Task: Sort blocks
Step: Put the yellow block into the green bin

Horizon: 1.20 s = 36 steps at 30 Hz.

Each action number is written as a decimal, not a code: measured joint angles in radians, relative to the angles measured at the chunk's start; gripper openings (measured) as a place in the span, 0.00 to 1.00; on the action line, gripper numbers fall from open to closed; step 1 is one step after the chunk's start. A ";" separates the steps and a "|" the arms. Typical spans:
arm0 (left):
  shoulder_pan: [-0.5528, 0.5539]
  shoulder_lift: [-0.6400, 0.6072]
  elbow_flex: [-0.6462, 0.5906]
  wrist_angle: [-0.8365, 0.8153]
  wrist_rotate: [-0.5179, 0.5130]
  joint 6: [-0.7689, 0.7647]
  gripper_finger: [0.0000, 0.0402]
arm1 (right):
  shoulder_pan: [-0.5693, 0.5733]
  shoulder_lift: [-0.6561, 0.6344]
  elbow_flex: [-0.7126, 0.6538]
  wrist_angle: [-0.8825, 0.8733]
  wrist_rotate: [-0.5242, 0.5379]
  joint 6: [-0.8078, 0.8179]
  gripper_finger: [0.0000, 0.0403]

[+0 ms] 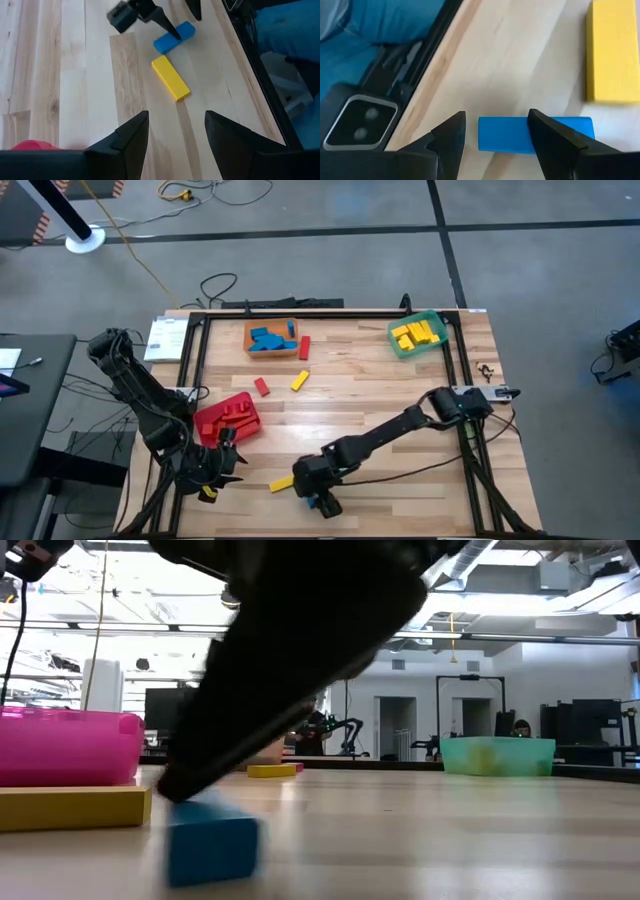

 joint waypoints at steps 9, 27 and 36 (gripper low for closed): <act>0.000 0.000 0.000 0.000 0.000 0.011 0.47 | -0.007 -0.090 -0.006 -0.085 0.018 0.020 0.59; 0.000 -0.001 -0.001 0.008 0.000 0.024 0.47 | -0.047 0.001 -0.002 0.193 0.188 -0.064 0.59; 0.000 -0.001 -0.001 0.016 0.000 0.035 0.47 | -0.044 0.024 -0.005 0.209 0.185 -0.068 0.59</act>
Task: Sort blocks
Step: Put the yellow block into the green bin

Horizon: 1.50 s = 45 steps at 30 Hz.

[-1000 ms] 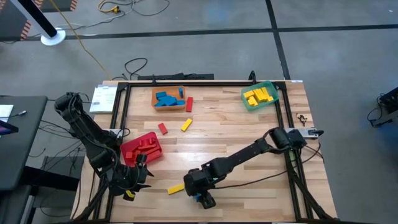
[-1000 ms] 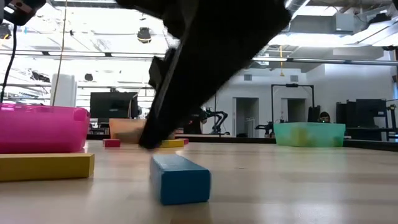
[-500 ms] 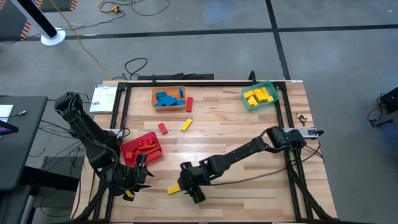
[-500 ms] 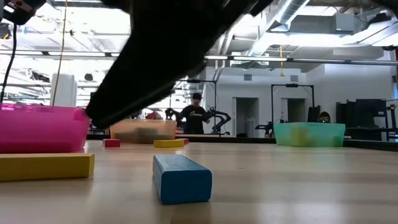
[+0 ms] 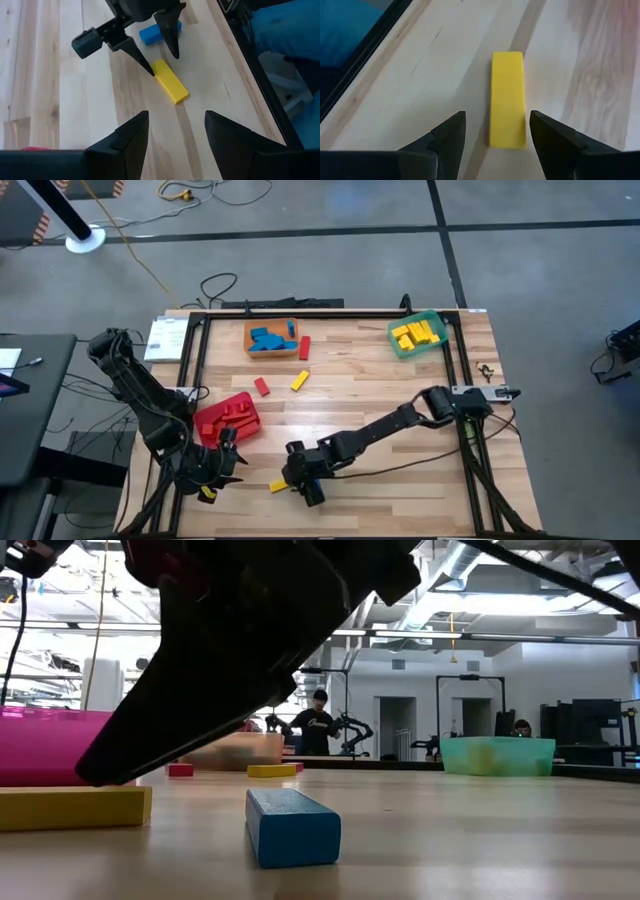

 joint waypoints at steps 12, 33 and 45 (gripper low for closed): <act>0.000 0.000 0.000 0.009 -0.002 0.010 0.47 | 0.004 0.055 0.005 0.026 0.044 0.008 0.59; 0.000 0.000 0.000 0.010 -0.005 0.029 0.47 | -0.018 0.020 0.101 -0.300 0.132 -0.026 0.25; 0.000 0.002 0.001 0.005 -0.094 0.137 0.47 | -0.120 -0.154 0.132 -0.826 0.283 0.025 0.30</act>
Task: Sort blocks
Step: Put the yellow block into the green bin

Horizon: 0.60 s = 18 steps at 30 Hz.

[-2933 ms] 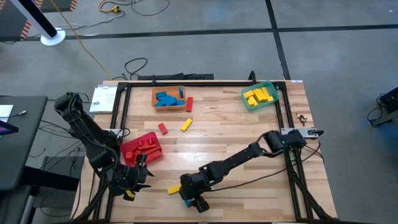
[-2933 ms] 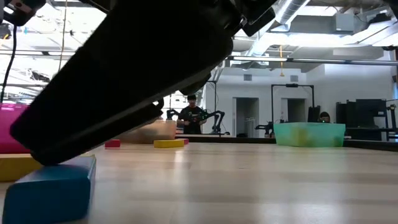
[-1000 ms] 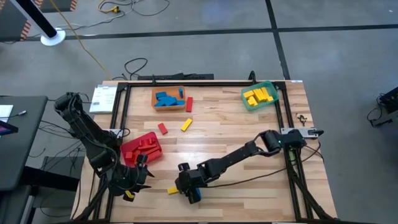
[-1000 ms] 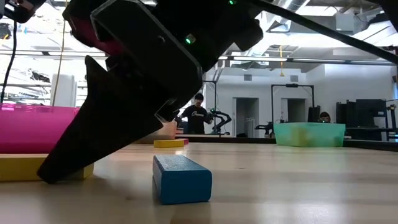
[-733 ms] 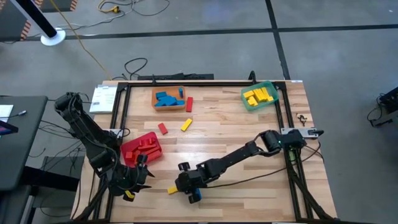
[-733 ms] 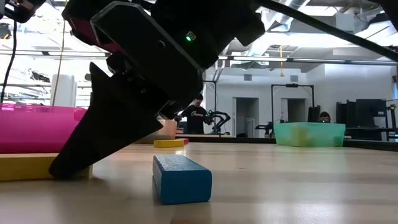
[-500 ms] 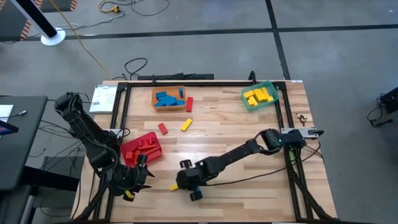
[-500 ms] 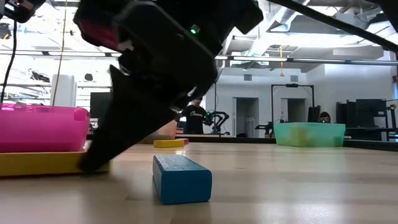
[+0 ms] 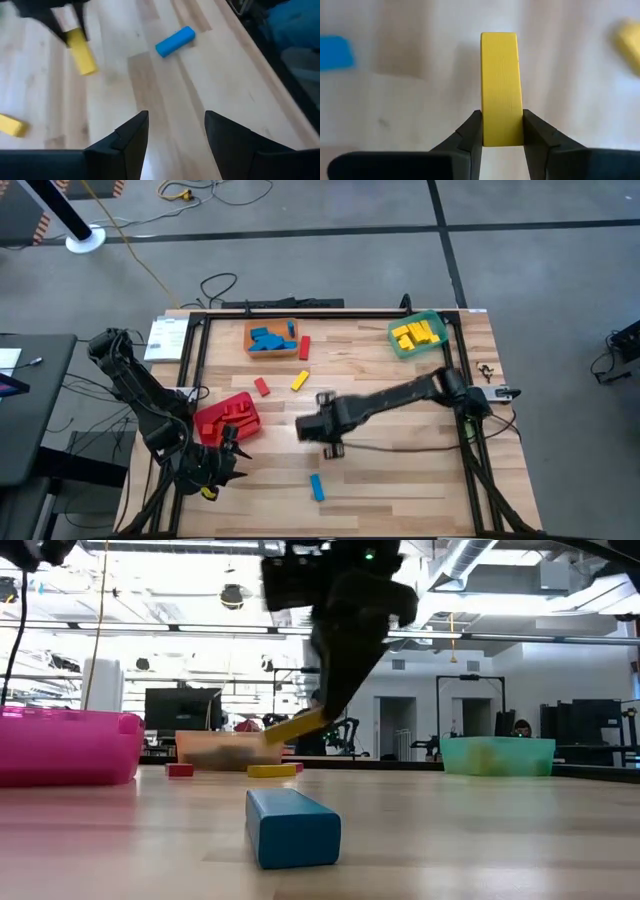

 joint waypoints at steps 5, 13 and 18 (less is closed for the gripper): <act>0.000 0.000 -0.008 0.016 -0.077 0.054 0.47 | -0.071 -0.095 0.000 -0.173 0.089 0.039 0.30; 0.023 0.000 -0.157 0.173 -0.122 0.075 0.47 | -0.217 -0.266 0.001 -0.402 0.219 0.124 0.30; 0.034 0.000 -0.266 0.368 -0.125 0.083 0.47 | -0.339 -0.350 0.001 -0.527 0.261 0.203 0.30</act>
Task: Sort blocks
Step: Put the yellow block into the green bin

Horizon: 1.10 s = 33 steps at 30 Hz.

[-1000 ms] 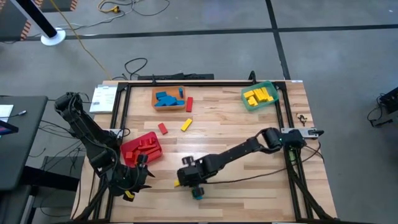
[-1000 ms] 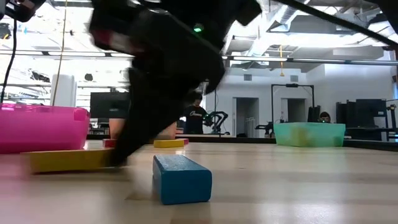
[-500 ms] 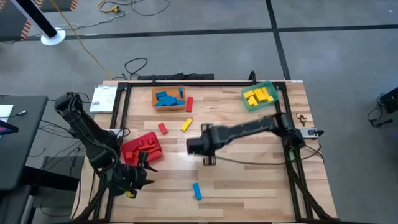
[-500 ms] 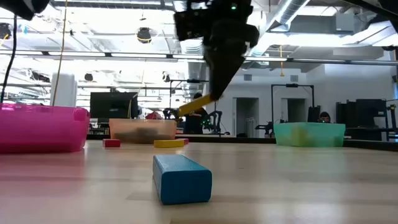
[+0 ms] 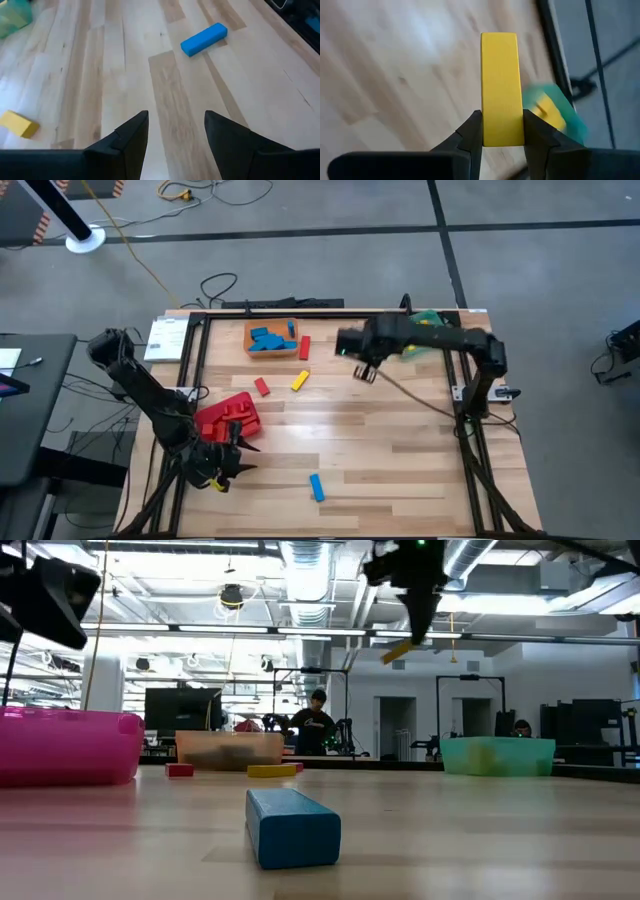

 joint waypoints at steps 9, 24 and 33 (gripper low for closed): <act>0.001 0.000 -0.101 0.263 0.000 0.060 0.47 | -0.199 -0.144 -0.141 0.006 -0.001 0.034 0.30; 0.001 0.000 -0.129 0.324 -0.003 0.062 0.47 | -0.503 -0.472 -0.701 0.397 -0.130 -0.002 0.29; 0.022 0.000 -0.129 0.383 -0.003 0.112 0.47 | -0.653 -0.497 -0.879 0.533 -0.157 0.013 0.29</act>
